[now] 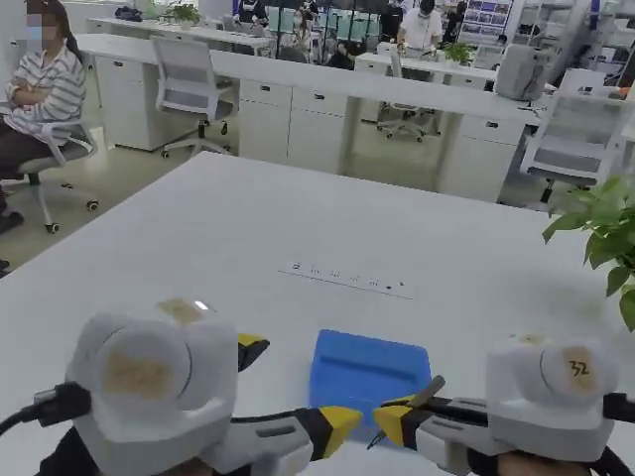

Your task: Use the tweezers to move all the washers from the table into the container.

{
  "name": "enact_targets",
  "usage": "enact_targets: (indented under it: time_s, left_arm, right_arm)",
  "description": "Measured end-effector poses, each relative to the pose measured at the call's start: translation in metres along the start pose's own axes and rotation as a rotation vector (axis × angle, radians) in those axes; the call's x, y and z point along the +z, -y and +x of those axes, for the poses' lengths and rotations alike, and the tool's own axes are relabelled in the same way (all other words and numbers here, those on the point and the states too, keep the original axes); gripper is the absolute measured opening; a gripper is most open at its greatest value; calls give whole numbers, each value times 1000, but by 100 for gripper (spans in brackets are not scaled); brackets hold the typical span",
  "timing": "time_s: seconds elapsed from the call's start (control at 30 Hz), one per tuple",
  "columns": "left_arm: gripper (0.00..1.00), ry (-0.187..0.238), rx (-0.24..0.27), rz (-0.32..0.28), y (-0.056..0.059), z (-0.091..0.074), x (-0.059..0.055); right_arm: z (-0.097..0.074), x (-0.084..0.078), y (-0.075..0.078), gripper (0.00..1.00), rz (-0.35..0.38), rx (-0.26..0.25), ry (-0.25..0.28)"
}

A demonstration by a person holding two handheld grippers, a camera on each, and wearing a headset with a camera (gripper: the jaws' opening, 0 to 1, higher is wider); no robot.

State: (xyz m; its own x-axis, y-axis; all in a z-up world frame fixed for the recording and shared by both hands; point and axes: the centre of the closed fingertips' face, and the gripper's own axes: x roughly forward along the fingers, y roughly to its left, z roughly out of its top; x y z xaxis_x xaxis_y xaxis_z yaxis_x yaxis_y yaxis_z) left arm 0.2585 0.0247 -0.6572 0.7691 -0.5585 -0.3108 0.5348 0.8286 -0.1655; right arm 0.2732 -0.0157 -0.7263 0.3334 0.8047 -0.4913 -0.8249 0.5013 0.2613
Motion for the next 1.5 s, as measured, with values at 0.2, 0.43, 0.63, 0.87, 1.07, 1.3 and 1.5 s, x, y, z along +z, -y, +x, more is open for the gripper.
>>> enact_targets:
  time_s: [0.2, 0.43, 0.63, 0.87, 1.07, 1.3, 1.5]
  left_arm:
    - [51, 5, -172, -37, 38, 6, 12]
    - [22, -29, -344, -39, 69, 5, 16]
    - [10, -112, -472, -6, 89, 6, 8]
    - [9, -202, -586, 65, 107, -1, -3]
    - [4, -245, -633, 106, 114, -2, -16]
    - [0, -254, -639, 156, 112, 5, -25]
    - [0, -265, -609, 170, 100, 9, -21]
  right_arm:
    - [-14, -12, -30, 4, -16, 92, -14]
    - [-29, -22, -53, 4, -42, 204, -57]
    - [-36, -32, -71, 4, -117, 292, -130]
    - [-39, -38, -81, 3, -194, 357, -202]
    - [-39, -46, -88, 3, -255, 409, -256]
    - [-34, -55, -80, 5, -295, 400, -287]
    - [-29, -51, -72, 6, -234, 372, -202]
